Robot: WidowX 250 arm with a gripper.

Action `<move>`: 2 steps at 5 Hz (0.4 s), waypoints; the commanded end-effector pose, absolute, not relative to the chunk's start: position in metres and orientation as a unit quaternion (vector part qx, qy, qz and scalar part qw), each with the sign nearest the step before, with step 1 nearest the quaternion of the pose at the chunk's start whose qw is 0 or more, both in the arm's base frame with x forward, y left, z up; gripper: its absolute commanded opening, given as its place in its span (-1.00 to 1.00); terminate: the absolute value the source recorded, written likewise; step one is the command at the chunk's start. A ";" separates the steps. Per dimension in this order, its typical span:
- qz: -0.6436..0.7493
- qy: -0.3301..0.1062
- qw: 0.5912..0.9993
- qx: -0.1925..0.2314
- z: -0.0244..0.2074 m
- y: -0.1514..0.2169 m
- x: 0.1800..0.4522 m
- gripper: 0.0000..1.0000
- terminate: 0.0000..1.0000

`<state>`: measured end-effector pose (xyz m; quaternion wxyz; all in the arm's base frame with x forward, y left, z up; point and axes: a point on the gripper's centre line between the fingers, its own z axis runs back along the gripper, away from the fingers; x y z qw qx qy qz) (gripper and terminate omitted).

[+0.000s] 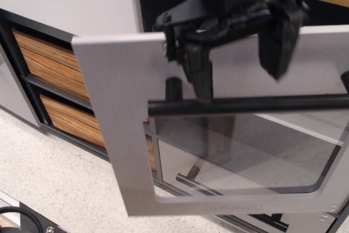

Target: Close oven

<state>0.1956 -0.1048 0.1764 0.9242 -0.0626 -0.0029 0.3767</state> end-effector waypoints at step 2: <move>0.247 -0.002 0.969 -0.030 0.115 -0.128 0.183 1.00 -1.00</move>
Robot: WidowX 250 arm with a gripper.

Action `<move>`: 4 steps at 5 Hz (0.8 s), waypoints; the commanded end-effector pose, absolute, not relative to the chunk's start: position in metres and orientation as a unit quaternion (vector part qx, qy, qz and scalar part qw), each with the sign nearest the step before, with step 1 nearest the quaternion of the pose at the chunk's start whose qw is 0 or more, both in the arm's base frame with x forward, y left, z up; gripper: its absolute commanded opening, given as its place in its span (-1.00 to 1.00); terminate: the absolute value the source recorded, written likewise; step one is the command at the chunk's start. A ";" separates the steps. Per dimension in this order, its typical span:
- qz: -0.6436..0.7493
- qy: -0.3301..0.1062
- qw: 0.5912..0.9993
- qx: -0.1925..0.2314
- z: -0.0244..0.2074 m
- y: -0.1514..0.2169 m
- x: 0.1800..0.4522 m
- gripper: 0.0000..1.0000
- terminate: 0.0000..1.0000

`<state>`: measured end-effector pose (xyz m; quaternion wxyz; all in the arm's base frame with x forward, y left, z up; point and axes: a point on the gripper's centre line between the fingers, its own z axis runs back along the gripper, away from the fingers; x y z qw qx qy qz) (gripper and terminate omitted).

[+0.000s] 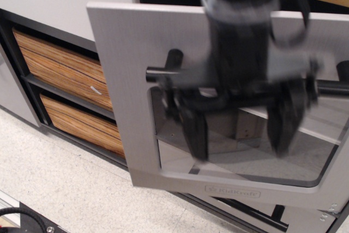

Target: Close oven

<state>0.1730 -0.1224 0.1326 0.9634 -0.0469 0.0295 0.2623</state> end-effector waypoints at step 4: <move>0.310 -0.031 0.950 -0.003 0.074 -0.103 0.253 1.00 -1.00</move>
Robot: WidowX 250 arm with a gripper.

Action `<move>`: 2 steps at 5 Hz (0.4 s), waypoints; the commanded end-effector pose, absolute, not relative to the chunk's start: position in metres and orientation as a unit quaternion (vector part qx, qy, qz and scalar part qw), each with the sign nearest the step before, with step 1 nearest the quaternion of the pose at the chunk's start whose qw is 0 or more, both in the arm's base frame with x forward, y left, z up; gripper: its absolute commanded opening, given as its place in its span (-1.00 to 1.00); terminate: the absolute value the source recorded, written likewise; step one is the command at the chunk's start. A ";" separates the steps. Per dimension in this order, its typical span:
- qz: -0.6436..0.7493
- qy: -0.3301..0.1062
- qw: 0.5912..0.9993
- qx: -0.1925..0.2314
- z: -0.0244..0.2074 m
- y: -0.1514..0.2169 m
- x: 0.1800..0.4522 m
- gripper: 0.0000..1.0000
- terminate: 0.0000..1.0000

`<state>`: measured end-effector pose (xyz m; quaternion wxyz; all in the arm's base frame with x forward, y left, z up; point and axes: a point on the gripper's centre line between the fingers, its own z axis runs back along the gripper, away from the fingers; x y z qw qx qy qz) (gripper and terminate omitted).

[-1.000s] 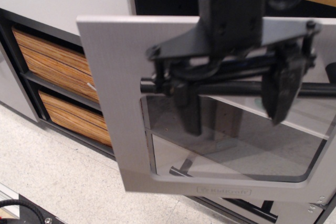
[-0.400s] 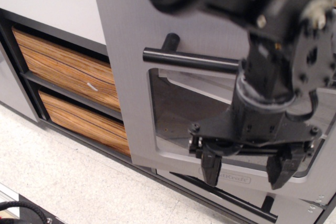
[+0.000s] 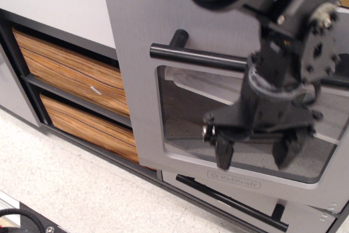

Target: Close oven

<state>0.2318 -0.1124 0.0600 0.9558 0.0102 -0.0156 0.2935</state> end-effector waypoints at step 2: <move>0.328 -0.037 0.944 -0.005 0.079 -0.095 0.262 1.00 -1.00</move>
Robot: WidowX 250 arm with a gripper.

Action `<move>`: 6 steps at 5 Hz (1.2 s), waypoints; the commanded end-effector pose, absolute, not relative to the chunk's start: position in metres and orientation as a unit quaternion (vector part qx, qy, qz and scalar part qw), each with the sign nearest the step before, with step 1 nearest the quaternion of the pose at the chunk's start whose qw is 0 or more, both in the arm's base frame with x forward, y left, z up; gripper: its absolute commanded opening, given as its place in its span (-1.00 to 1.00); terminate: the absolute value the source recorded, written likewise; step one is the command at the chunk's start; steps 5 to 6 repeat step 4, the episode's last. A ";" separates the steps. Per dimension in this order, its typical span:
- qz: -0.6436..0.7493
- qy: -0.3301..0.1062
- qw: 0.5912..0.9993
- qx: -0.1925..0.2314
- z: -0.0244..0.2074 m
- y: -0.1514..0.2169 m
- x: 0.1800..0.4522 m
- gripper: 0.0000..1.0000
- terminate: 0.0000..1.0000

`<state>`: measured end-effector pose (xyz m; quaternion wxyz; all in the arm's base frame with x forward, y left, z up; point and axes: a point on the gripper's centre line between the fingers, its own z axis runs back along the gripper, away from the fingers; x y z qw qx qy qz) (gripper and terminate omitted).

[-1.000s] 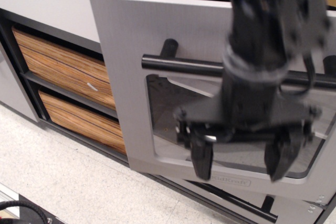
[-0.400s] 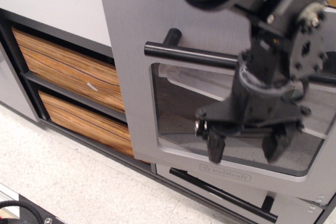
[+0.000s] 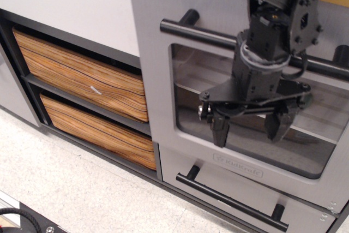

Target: Close oven

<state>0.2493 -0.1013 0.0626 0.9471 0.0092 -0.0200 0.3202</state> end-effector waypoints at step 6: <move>0.305 -0.023 0.952 -0.013 0.089 -0.097 0.246 1.00 1.00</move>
